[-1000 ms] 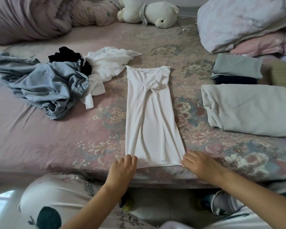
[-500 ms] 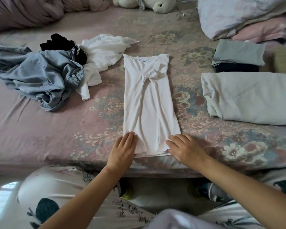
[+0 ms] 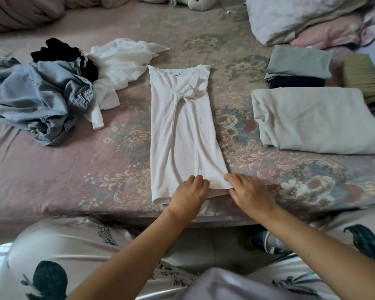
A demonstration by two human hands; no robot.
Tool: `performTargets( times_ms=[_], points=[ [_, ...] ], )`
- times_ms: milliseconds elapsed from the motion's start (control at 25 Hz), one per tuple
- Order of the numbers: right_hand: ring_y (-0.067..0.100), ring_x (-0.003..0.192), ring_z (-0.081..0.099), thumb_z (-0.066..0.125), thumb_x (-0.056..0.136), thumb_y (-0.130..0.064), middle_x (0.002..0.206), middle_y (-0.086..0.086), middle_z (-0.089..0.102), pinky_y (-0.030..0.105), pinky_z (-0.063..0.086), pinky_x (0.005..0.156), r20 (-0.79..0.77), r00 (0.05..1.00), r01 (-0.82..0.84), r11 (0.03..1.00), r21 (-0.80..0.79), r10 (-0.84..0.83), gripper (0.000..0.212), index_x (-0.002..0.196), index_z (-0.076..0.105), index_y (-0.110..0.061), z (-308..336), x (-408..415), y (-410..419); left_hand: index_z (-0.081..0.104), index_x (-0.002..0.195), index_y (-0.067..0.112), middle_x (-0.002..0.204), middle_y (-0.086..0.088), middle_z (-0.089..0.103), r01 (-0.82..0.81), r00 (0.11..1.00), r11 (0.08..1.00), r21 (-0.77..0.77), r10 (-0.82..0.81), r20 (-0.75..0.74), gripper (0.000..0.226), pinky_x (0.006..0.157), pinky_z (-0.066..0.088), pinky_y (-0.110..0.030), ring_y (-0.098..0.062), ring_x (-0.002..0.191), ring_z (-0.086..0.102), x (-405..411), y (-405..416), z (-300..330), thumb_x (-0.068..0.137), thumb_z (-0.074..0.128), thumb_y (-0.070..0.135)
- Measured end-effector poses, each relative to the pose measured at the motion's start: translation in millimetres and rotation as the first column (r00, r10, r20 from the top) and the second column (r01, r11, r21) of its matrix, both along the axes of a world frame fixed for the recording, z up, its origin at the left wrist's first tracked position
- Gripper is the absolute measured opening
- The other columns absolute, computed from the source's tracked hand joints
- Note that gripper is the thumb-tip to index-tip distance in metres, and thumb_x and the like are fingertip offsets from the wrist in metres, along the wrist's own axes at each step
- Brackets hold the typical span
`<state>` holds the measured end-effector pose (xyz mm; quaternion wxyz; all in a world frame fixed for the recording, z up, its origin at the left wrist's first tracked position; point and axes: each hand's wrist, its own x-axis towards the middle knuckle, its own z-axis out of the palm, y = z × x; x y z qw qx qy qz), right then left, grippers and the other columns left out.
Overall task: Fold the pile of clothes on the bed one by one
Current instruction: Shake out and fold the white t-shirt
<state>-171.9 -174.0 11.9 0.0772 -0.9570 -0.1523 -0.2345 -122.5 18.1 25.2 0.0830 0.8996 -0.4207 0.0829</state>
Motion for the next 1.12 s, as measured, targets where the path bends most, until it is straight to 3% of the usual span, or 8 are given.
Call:
performTargets(
  times_ms=[80, 200, 360, 480, 600, 720, 960, 1120],
  points=[
    [0.026, 0.062, 0.065, 0.075, 0.067, -0.004, 0.075, 0.01, 0.066, 0.03, 0.055, 0.051, 0.019, 1.0, -0.01, 0.999, 0.049, 0.009, 0.04, 0.101, 0.052, -0.008, 6, -4, -1, 0.059, 0.072, 0.007, 0.064, -0.006, 0.054, -0.05, 0.998, 0.991, -0.124, 0.047, -0.03, 0.034, 0.035, 0.042, -0.024, -0.02, 0.048, 0.051, -6, -3, 2, 0.05, 0.085, 0.003],
    [0.018, 0.062, 0.06, 0.054, 0.087, -0.023, 0.076, 0.003, 0.062, 0.027, 0.051, 0.049, -0.034, 0.999, 0.005, 0.991, 0.136, 0.0, 0.018, 0.097, 0.057, -0.008, 9, -9, 0, 0.057, 0.081, 0.002, 0.072, -0.01, 0.057, -0.258, 0.949, 0.891, -0.373, 0.161, -0.273, 0.014, 0.04, 0.049, -0.038, -0.027, 0.053, 0.055, -12, -6, -4, 0.078, 0.068, 0.011],
    [0.017, 0.058, 0.062, 0.045, 0.091, -0.024, 0.074, 0.003, 0.065, 0.017, 0.041, 0.049, -0.108, 0.992, 0.087, 0.976, 0.199, -0.066, 0.026, 0.091, 0.064, -0.007, 3, -3, 3, 0.061, 0.099, 0.001, 0.099, -0.014, 0.058, -0.357, 0.882, 0.85, -0.388, 0.17, -0.44, 0.019, 0.057, 0.055, -0.042, -0.031, 0.07, 0.064, -10, -2, -12, 0.089, 0.064, 0.017],
    [0.019, 0.054, 0.06, 0.057, 0.09, -0.013, 0.071, 0.005, 0.064, 0.021, 0.04, 0.045, -0.162, 0.982, 0.147, 0.936, 0.32, -0.099, 0.01, 0.093, 0.062, -0.005, 5, 1, 1, 0.058, 0.106, 0.003, 0.105, -0.008, 0.051, -0.46, 0.812, 0.782, -0.42, 0.179, -0.556, 0.022, 0.068, 0.053, -0.031, -0.018, 0.074, 0.061, -8, -4, -6, 0.088, 0.065, 0.015],
    [0.019, 0.054, 0.058, 0.064, 0.087, -0.008, 0.071, 0.004, 0.064, 0.024, 0.041, 0.043, -0.209, 0.972, 0.18, 0.916, 0.359, -0.108, 0.007, 0.093, 0.062, -0.005, 4, -1, 3, 0.052, 0.117, 0.012, 0.114, -0.002, 0.04, -0.504, 0.68, 0.801, -0.323, 0.138, -0.721, 0.034, 0.073, 0.045, -0.011, -0.003, 0.077, 0.052, -5, -5, 2, 0.086, 0.067, 0.012],
    [0.018, 0.055, 0.058, 0.062, 0.09, -0.012, 0.073, 0.003, 0.064, 0.029, 0.046, 0.044, -0.232, 0.964, 0.22, 0.89, 0.4, -0.134, 0.008, 0.095, 0.062, -0.006, 1, -2, 5, 0.062, 0.107, 0.01, 0.109, -0.002, 0.044, -0.533, 0.671, 0.782, -0.322, 0.159, -0.724, 0.02, 0.071, 0.043, -0.002, -0.009, 0.079, 0.058, 0, -6, 5, 0.087, 0.064, 0.008],
    [0.021, 0.078, 0.059, 0.06, 0.084, -0.028, 0.092, 0.008, 0.061, 0.027, 0.05, 0.059, -0.113, 0.989, 0.121, 0.952, 0.281, -0.092, 0.031, 0.107, 0.054, -0.008, 0, -3, 17, 0.06, 0.086, 0.018, 0.094, -0.002, 0.061, -0.686, 0.581, 0.609, -0.398, 0.13, -0.803, 0.008, 0.06, 0.047, -0.01, -0.006, 0.07, 0.068, 3, -8, 22, 0.093, 0.057, 0.016],
    [0.027, 0.081, 0.059, 0.073, 0.076, -0.006, 0.098, 0.011, 0.058, 0.032, 0.053, 0.058, -0.049, 0.989, 0.145, 0.971, 0.19, -0.138, 0.04, 0.108, 0.05, -0.009, 2, 5, 28, 0.059, 0.084, 0.024, 0.091, -0.01, 0.067, -0.682, 0.611, 0.539, -0.494, 0.049, -0.79, 0.017, 0.065, 0.051, -0.015, -0.005, 0.071, 0.068, -5, -14, 30, 0.09, 0.057, 0.008]
  ],
)
